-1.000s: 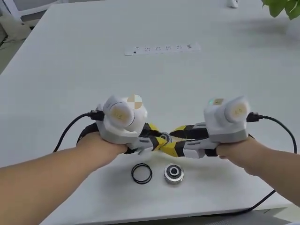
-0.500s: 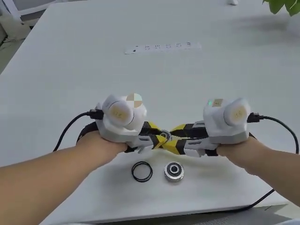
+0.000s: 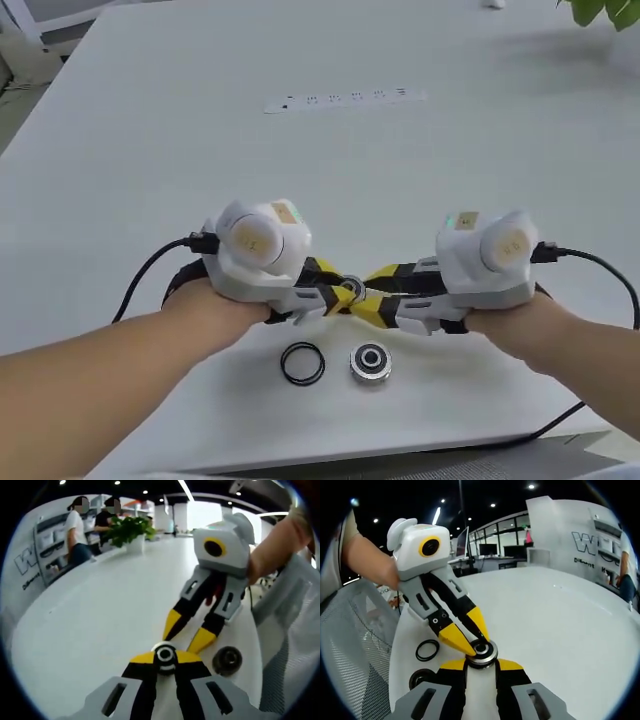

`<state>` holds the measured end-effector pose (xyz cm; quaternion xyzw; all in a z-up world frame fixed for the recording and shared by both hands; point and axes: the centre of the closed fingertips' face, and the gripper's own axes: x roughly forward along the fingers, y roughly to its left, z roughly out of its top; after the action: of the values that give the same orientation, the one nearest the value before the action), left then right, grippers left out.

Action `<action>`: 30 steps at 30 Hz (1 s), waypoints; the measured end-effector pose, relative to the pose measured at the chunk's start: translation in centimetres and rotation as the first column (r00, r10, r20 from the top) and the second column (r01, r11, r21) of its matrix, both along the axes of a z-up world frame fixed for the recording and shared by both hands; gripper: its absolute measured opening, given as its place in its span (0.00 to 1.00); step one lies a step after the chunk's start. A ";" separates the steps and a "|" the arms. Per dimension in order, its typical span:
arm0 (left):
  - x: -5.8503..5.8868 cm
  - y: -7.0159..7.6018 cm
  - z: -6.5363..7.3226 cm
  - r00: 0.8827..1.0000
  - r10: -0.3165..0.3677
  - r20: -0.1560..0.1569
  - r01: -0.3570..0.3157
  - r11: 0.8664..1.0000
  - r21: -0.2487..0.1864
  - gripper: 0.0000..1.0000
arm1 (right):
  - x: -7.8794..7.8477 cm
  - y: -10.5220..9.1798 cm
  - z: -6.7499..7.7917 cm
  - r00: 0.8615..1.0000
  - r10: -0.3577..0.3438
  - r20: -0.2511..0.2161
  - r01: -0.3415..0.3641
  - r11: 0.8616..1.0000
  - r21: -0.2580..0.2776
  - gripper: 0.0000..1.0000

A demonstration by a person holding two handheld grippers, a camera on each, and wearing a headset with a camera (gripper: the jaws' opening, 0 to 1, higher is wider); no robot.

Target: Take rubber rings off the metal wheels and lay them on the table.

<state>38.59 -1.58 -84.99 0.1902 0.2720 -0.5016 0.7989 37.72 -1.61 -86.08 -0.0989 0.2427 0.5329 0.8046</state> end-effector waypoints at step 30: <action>0.0 0.0 0.0 1.000 0.009 0.000 -0.009 1.000 -0.001 0.14 | -0.3 -1.0 -0.3 0.998 -0.043 -0.051 0.043 0.999 0.009 0.00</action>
<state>38.59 -1.58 -84.99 0.1886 0.2728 -0.4982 0.8011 37.43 -2.58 -86.39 -0.0761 0.2625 0.5191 0.8099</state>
